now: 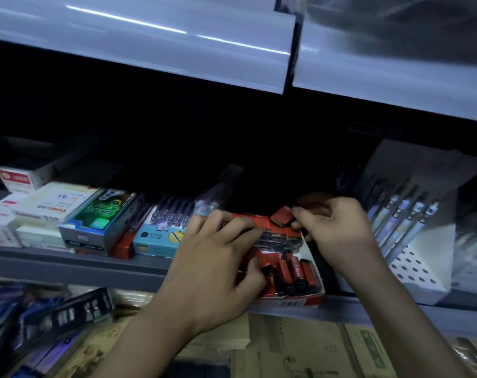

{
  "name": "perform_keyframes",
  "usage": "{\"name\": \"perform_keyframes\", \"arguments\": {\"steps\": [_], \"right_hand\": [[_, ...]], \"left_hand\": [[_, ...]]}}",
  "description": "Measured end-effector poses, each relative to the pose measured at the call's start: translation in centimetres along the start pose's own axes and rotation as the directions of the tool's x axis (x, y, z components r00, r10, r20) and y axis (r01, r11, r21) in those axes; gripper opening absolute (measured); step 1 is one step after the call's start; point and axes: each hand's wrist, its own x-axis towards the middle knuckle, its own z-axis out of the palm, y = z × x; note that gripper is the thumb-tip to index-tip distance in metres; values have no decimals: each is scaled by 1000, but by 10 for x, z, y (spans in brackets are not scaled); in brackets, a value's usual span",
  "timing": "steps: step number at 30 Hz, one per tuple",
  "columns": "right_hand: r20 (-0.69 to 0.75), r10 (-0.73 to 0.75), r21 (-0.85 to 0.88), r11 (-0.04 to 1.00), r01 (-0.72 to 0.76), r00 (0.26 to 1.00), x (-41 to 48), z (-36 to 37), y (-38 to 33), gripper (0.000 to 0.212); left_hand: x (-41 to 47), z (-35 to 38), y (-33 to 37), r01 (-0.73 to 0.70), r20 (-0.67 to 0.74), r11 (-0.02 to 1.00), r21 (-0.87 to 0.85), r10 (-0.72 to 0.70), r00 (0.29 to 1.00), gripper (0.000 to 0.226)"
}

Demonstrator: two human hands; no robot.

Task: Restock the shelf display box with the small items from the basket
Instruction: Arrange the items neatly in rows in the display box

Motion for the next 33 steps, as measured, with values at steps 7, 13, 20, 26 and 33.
{"name": "perform_keyframes", "arguments": {"steps": [7,13,20,26,33], "right_hand": [[37,-27,-73,997,30,999,0,4,0,14],[-11,-38,-284,958,33,999,3,11,-4,15],[-7,-71,-381,923,63,997,-8,6,-6,14],[72,-53,-361,929,76,996,-16,8,-8,11],[80,-93,-327,938,114,992,-31,-13,-18,12]], "left_hand": [[0,0,2,15,18,1000,5,-15,1000,47],[1,0,4,28,26,1000,5,-28,999,48],[1,-2,4,30,32,1000,-1,-30,999,49],[1,-1,4,27,36,1000,3,-27,999,49],[0,-2,4,18,18,1000,-5,-18,1000,46]]}}
